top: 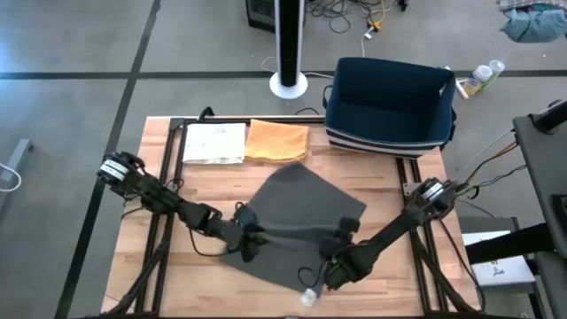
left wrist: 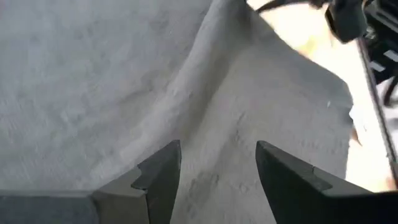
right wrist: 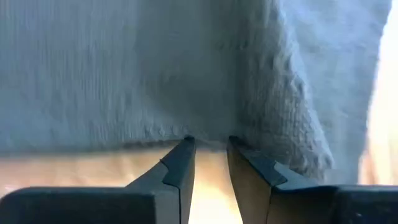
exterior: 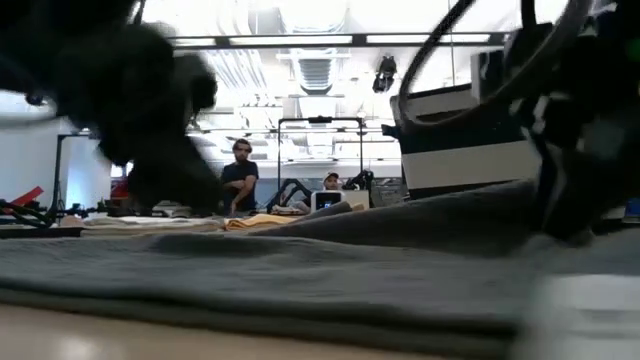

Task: Fold towel
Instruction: Fold the black towel

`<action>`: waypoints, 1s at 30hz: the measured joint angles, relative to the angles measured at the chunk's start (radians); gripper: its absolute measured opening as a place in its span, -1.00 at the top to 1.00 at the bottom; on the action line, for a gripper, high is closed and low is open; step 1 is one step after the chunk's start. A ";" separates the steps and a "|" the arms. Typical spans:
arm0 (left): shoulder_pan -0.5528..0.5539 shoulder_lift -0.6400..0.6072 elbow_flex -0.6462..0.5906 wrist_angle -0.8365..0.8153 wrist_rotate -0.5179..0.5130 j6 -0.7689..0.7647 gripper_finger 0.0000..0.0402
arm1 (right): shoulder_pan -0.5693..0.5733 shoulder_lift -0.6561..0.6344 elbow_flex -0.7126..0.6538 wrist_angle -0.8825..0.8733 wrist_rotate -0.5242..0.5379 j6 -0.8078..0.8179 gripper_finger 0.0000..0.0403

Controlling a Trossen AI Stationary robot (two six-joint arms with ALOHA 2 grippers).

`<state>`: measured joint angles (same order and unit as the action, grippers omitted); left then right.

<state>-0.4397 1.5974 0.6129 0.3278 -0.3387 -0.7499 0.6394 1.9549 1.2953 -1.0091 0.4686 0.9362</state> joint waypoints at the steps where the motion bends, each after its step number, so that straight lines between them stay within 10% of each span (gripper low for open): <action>1: 0.001 0.000 0.017 -0.015 -0.002 0.026 0.02 | 0.007 -0.014 0.000 -0.004 -0.007 0.011 0.58; 15: 0.167 0.005 0.140 -0.369 -0.122 0.285 0.06 | 0.120 -0.002 -0.021 0.435 0.131 0.133 0.71; 21: 0.196 0.031 0.049 -0.289 -0.103 0.211 0.08 | 0.107 0.113 -0.019 0.609 0.052 0.091 0.71; 30: 0.032 0.036 -0.081 0.005 -0.087 0.053 0.03 | 0.170 0.059 -0.018 0.389 -0.087 0.201 0.65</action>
<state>-0.4073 1.6333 0.5314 0.3327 -0.4256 -0.6965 0.8090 2.0139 1.2777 -0.6199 0.3820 1.1376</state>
